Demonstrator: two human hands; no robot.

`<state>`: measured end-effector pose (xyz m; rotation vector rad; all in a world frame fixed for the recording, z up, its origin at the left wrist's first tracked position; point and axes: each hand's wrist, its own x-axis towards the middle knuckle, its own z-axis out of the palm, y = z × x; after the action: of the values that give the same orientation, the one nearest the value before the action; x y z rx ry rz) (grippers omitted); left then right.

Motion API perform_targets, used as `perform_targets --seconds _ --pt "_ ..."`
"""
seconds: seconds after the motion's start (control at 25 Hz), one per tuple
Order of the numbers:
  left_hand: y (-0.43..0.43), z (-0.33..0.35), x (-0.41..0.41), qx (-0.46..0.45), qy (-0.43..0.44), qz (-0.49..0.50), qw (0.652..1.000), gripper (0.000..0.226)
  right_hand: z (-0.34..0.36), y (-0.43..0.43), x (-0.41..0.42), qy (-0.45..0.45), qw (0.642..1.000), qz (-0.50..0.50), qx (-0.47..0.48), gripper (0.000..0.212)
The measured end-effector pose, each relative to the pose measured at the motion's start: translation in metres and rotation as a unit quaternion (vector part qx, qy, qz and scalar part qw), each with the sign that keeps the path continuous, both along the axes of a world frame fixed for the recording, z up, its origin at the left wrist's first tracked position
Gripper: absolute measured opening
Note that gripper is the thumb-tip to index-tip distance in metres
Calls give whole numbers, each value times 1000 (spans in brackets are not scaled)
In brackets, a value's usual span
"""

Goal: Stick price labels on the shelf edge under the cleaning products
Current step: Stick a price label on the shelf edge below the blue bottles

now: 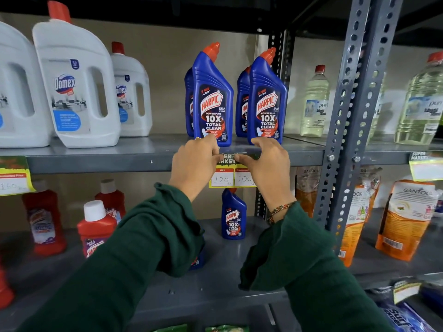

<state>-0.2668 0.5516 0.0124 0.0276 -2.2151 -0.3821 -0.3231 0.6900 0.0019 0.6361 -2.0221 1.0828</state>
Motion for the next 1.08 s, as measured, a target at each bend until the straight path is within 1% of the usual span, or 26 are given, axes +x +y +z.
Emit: perform_targets --seconds 0.08,0.12,0.2,0.28,0.32,0.4,0.52,0.6,0.72,0.8,0.92,1.08 --pt "1 3 -1 13 -20 -9 1000 10 -3 1 1 11 1000 0 13 54" --pt "2 3 -2 13 -31 -16 999 11 -3 1 0 19 999 7 37 55" --pt "4 0 -3 -4 -21 -22 1000 19 -4 -2 -5 47 991 19 127 51" --pt "3 -6 -6 -67 22 -2 998 17 -7 -3 -11 72 978 1 197 47" --pt "1 -12 -8 -109 41 20 993 15 -8 -3 -14 81 975 -7 205 46" --pt "-3 -18 -11 -152 66 53 985 19 -8 -2 -17 85 979 -8 186 44" --pt "-10 -21 -13 -152 73 38 985 40 -6 -2 -19 84 984 7 159 45" --pt "-13 -20 -14 -129 81 20 988 40 -4 -3 -21 86 984 16 157 44" --pt "-14 -16 -12 -74 83 -12 994 30 -1 0 -23 79 985 44 147 34" --pt "-16 -12 -9 -49 59 -22 997 27 1 3 -24 68 986 62 139 28" --pt "-23 -6 -8 -49 1 -21 999 29 3 9 -24 45 985 83 144 23" --pt "-29 0 -1 -44 -63 -57 995 31 2 15 -24 29 983 96 155 24"
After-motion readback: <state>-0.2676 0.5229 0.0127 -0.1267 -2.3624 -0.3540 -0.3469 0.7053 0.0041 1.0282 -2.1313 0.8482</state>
